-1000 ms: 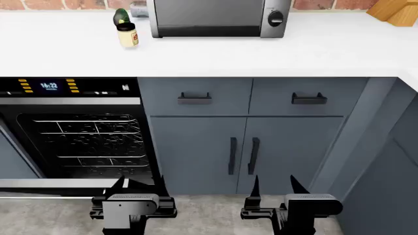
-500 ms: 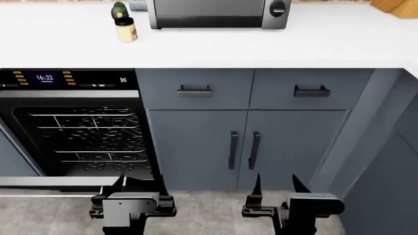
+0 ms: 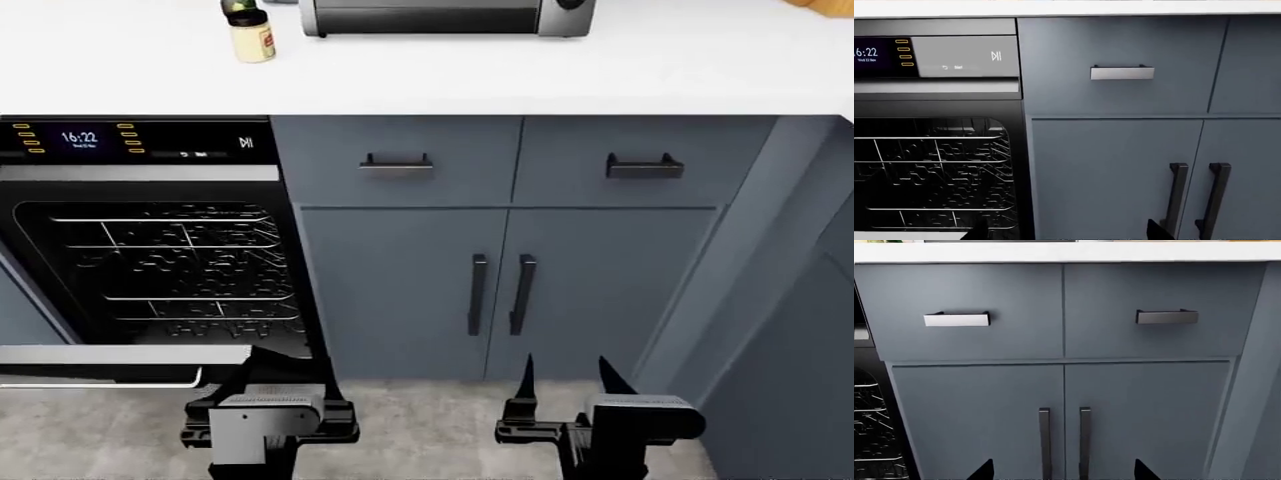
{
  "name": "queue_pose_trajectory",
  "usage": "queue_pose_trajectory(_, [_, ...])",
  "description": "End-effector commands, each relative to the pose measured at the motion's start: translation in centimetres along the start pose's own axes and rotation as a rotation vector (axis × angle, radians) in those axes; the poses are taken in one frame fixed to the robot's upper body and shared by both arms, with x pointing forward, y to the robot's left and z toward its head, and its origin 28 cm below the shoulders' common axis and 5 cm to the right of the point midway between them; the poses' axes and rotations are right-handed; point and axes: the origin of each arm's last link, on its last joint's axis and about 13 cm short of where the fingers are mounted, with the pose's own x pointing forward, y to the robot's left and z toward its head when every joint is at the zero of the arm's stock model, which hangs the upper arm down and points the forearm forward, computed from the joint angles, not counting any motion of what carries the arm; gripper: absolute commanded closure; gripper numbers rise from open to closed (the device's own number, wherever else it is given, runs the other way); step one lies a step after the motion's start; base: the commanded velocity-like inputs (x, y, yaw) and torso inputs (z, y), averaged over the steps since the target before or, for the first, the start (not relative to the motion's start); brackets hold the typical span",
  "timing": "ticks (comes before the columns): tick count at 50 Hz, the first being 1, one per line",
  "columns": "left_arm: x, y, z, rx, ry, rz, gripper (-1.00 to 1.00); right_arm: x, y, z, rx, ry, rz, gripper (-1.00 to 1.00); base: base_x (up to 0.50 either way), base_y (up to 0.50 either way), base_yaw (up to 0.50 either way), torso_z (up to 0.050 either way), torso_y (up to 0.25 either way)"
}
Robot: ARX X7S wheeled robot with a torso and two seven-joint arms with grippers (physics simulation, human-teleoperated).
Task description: Close the dishwasher door
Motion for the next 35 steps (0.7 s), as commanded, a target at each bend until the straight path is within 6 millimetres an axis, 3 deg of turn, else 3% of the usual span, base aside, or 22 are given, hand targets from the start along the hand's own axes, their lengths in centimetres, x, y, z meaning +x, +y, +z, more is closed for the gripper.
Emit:
queue_pose_trajectory(1, [-0.01,0.02,-0.01,0.000,-0.001,0.002,-1.00,0.02,0.02,-0.03,-0.004,0.001,0.000,-1.00,0.00,0.00,0.00,-0.050,0.000])
queue_pose_trajectory(35, [-0.07,0.02,0.04,0.001,-0.005,0.005,-1.00,-0.13,0.06,0.10,-0.015,-0.011,-0.001,-1.00,0.00,0.00,0.00,-0.050,0.000])
